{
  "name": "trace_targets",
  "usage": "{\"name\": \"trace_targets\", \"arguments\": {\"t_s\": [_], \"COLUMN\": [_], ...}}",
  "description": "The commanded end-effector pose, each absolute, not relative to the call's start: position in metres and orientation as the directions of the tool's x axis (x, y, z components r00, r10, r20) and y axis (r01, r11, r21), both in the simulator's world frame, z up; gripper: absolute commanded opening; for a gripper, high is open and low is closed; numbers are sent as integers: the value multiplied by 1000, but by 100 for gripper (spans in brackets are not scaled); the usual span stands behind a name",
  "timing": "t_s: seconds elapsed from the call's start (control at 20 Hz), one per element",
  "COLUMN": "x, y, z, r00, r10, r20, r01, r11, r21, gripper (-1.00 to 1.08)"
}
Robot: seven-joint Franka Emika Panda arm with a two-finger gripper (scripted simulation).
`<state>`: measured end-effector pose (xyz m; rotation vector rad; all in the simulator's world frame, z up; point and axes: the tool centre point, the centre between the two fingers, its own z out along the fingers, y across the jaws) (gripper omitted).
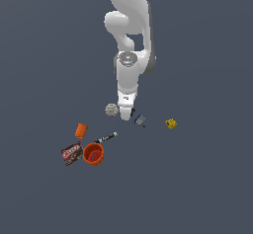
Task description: Pick up a designated object from a clutter of objects.
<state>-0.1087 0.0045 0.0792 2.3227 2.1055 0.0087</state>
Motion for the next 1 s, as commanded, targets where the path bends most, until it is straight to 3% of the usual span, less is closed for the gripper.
{"name": "trace_targets", "arguments": {"t_s": [0.0, 0.95], "x": [-106, -82], "y": [5, 7], "z": [96, 256], "r00": [98, 97], "r10": [995, 995], "r20": [1, 6], "r01": [995, 995], "r11": [-98, -97], "r21": [9, 5], "gripper": [-100, -100]}}
